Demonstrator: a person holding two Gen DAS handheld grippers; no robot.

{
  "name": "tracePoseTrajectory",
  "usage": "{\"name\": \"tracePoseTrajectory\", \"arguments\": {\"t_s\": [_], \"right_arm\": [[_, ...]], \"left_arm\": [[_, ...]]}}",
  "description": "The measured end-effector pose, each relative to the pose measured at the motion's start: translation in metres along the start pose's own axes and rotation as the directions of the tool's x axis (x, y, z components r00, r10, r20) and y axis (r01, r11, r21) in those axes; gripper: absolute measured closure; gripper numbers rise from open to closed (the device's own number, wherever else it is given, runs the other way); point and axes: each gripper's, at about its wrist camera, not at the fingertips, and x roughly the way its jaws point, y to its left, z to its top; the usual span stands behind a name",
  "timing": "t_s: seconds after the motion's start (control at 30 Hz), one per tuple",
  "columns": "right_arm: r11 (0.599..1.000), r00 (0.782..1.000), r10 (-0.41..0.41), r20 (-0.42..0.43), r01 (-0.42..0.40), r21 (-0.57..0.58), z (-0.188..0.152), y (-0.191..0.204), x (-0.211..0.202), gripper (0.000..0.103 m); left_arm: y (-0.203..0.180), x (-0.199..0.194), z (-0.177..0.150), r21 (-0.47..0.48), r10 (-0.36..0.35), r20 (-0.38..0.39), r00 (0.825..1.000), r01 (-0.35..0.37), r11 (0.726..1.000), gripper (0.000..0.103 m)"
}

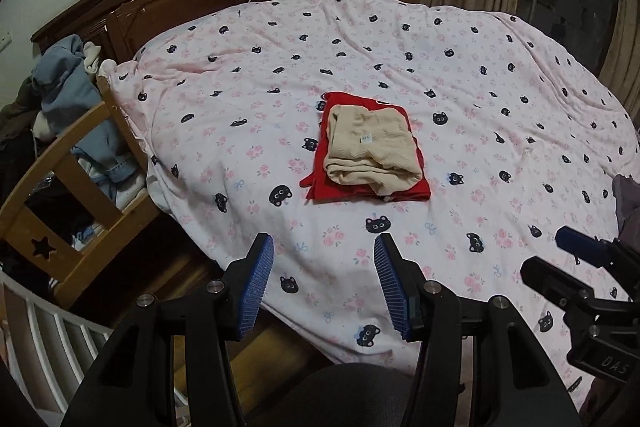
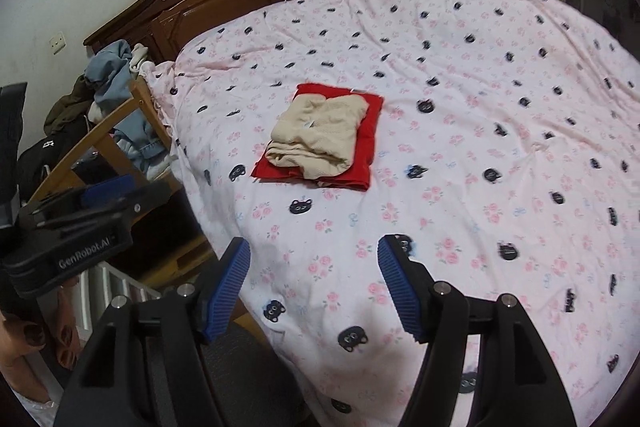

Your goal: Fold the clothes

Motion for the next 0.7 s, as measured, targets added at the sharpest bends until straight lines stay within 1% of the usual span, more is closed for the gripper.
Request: {"name": "tracePoseTrajectory", "arguments": {"t_s": [0.07,0.13,0.3,0.7], "right_arm": [[1.0,1.0,-0.009,0.009,0.009,0.006,-0.002,-0.001,-0.007,0.032],[1.0,1.0,-0.011,0.017,0.011,0.012,-0.003,-0.002,-0.013,0.031],[1.0,1.0,-0.021,0.018,0.021,0.012,-0.004,-0.002,-0.019,0.031],[0.999,0.999,-0.032,0.033,0.032,-0.015,-0.003,0.006,-0.024,0.03]], "left_arm": [[-0.003,-0.003,-0.002,0.011,0.008,0.009,1.0,-0.008,1.0,0.055],[-0.005,-0.006,-0.003,0.019,0.01,0.015,1.0,-0.011,1.0,0.055],[-0.004,-0.008,-0.002,0.008,0.008,0.02,1.0,-0.008,1.0,0.055],[-0.014,-0.017,-0.001,0.044,0.0,0.051,0.999,-0.002,0.999,0.055]]}}
